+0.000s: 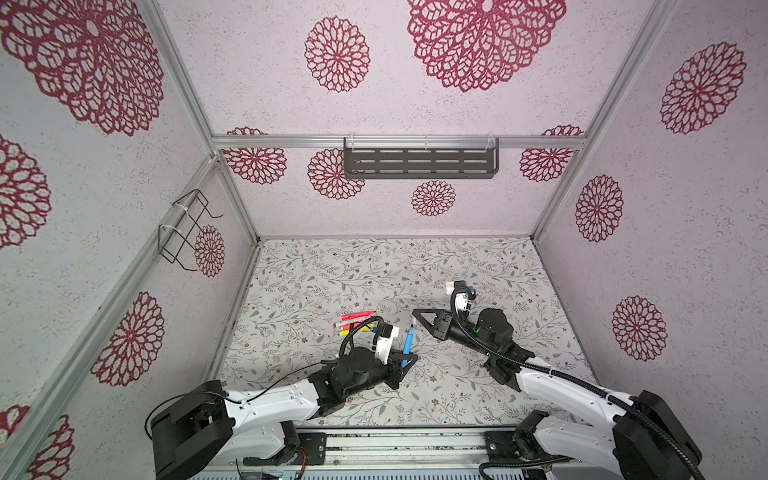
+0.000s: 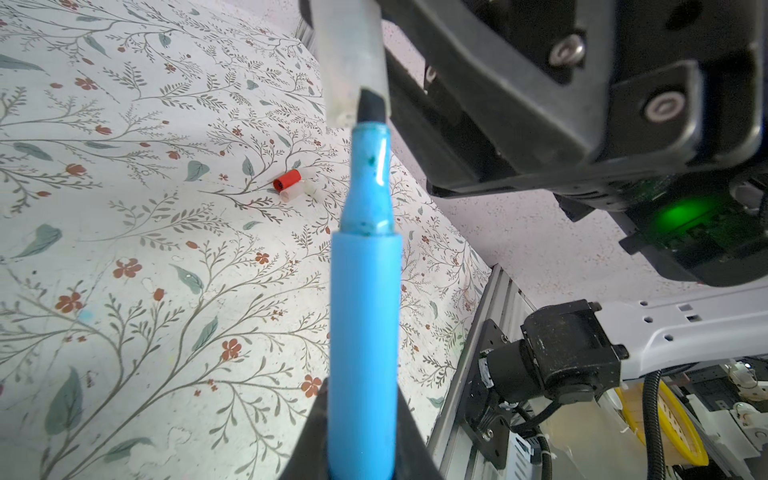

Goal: Insert the pens into the pen caps
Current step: 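Lower the clear cap onto the blue marker tip with the right gripper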

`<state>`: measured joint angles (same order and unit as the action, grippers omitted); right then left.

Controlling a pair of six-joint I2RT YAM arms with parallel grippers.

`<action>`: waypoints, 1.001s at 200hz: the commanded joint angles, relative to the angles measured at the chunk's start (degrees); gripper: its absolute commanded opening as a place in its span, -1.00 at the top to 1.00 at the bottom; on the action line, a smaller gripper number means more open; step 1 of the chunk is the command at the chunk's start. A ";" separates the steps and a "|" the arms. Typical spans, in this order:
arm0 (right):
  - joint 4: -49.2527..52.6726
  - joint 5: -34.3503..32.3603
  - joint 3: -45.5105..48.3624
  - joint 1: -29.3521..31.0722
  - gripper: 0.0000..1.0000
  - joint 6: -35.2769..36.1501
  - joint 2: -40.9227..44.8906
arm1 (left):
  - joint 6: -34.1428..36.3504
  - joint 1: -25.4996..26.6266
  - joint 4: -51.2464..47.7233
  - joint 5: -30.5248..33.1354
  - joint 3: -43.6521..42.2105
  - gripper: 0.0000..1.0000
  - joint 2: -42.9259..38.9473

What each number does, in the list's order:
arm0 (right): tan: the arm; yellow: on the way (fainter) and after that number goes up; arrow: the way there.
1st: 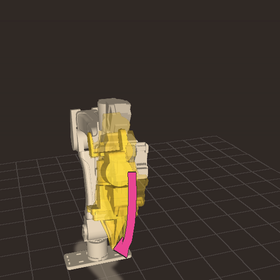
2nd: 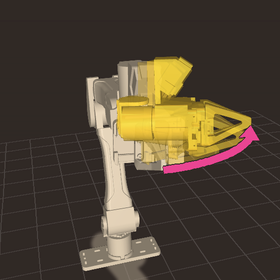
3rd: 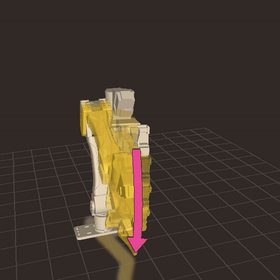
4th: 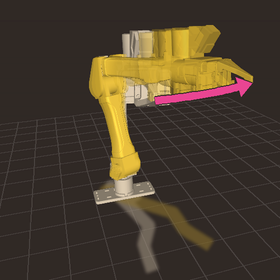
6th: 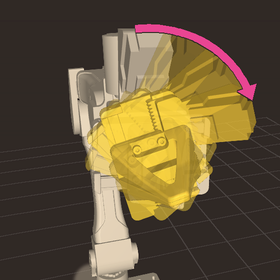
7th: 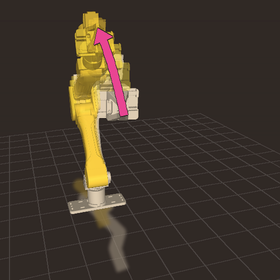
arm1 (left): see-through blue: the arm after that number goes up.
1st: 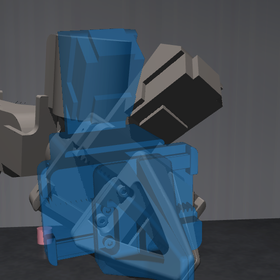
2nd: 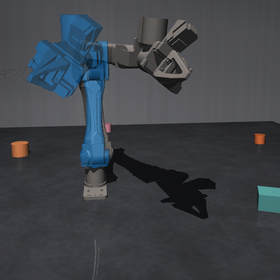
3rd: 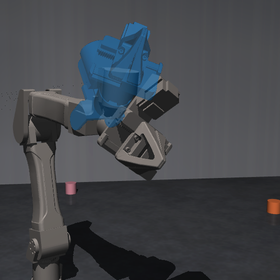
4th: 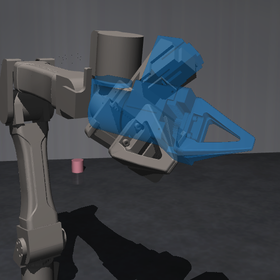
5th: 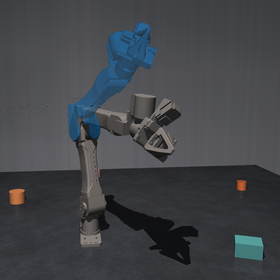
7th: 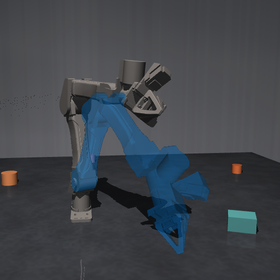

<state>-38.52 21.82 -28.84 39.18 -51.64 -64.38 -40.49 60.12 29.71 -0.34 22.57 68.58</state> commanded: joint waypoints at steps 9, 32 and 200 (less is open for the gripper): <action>-2.35 -1.11 -0.27 0.97 1.00 0.40 1.64 | 0.41 0.53 0.77 1.22 1.71 1.00 -0.76; -2.36 -1.90 -0.34 1.08 1.00 0.24 1.71 | 0.24 0.53 0.80 1.00 1.64 1.00 -0.65; -4.89 -1.09 -0.60 1.32 1.00 -0.56 1.72 | 0.15 0.57 1.23 0.52 1.87 1.00 -0.46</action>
<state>-39.20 19.14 -28.84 39.97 -51.70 -62.57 -40.51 60.12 29.71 -0.12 22.61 68.58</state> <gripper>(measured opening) 0.154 0.177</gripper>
